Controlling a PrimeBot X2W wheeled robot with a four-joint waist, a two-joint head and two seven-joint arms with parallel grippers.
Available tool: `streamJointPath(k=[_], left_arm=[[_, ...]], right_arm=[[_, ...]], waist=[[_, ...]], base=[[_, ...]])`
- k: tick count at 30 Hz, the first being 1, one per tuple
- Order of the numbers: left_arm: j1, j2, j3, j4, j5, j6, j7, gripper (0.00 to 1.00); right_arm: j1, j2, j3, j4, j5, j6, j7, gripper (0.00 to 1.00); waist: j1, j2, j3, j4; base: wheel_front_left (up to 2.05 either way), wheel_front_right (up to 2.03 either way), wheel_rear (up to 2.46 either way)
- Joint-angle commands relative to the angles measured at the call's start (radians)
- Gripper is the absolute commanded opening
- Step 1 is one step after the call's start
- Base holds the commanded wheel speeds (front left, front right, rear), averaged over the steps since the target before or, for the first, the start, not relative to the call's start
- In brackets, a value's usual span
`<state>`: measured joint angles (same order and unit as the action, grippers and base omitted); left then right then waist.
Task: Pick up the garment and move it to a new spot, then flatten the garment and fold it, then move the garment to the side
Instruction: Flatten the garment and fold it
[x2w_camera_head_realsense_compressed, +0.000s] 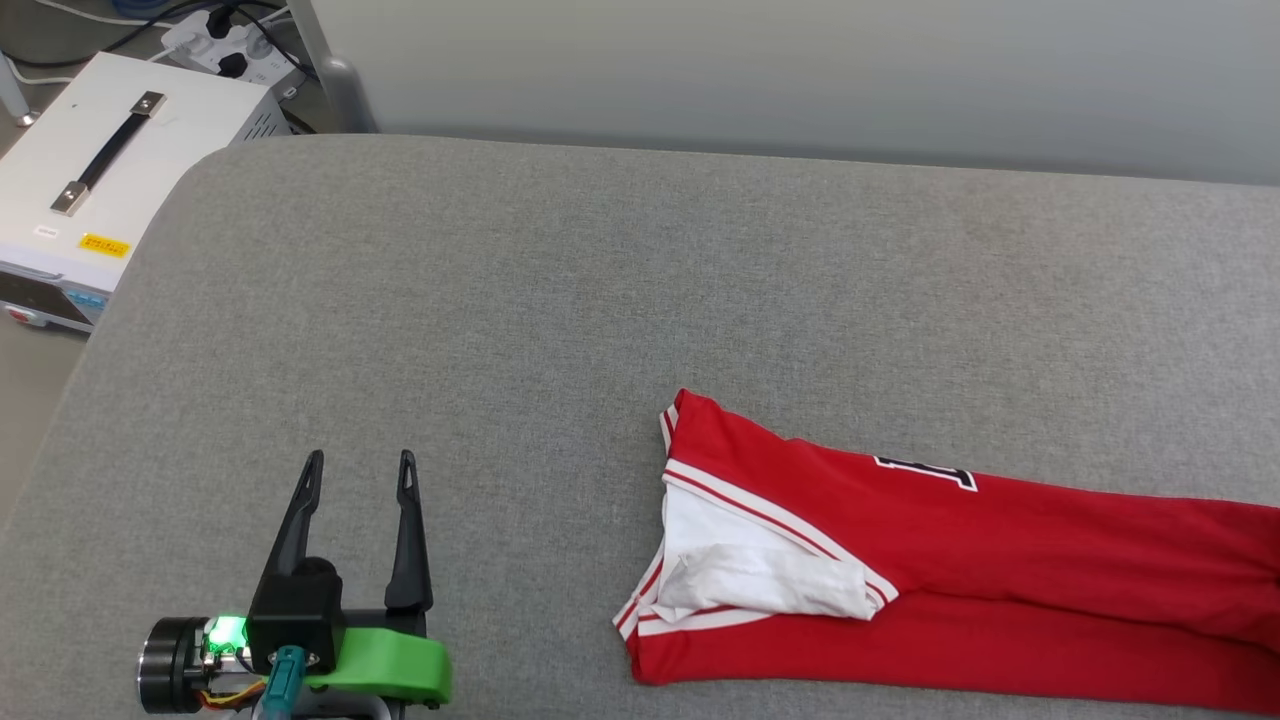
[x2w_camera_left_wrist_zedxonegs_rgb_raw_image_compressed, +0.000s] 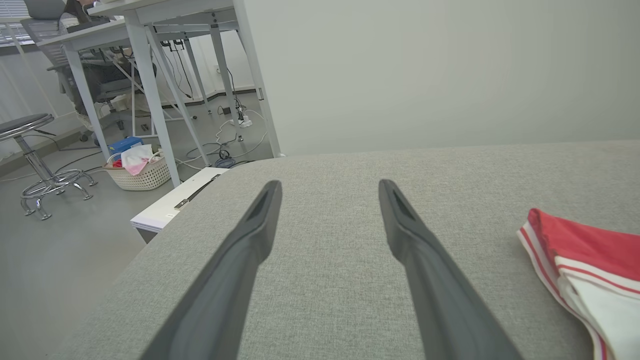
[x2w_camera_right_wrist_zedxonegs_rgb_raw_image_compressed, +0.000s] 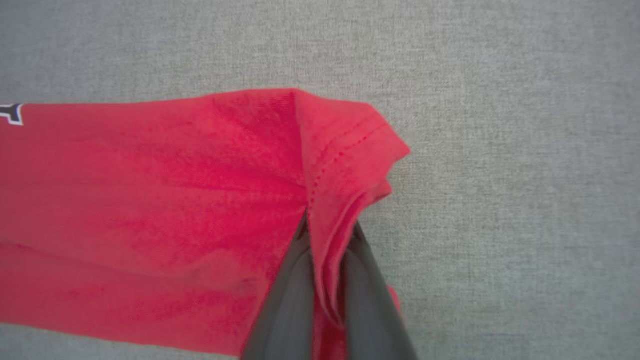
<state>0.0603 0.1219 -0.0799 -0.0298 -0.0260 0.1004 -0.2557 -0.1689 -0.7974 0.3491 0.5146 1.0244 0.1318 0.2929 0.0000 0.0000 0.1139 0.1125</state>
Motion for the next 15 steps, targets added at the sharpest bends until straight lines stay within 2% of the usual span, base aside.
streamJointPath(k=[1,7,15], left_arm=[[0.014,-0.005,0.004,0.002,0.004,-0.007,-0.006,1.0],[0.025,-0.003,0.016,0.009,0.002,-0.019,-0.006,1.0],[0.032,-0.008,0.022,0.015,0.0,-0.04,-0.006,1.0]], right_arm=[[-0.014,-0.009,-0.007,0.006,-0.004,-0.001,-0.01,0.0],[0.019,-0.013,-0.013,-0.055,0.019,-0.001,0.001,0.0],[0.064,-0.015,-0.026,-0.298,0.074,-0.001,0.057,0.0]], waist=[[0.0,0.0,-0.006,0.001],[0.0,0.0,-0.026,-0.006],[0.0,0.0,-0.042,-0.022]], base=[[0.0,0.0,0.0],[0.0,0.0,0.0],[0.0,0.0,0.0]])
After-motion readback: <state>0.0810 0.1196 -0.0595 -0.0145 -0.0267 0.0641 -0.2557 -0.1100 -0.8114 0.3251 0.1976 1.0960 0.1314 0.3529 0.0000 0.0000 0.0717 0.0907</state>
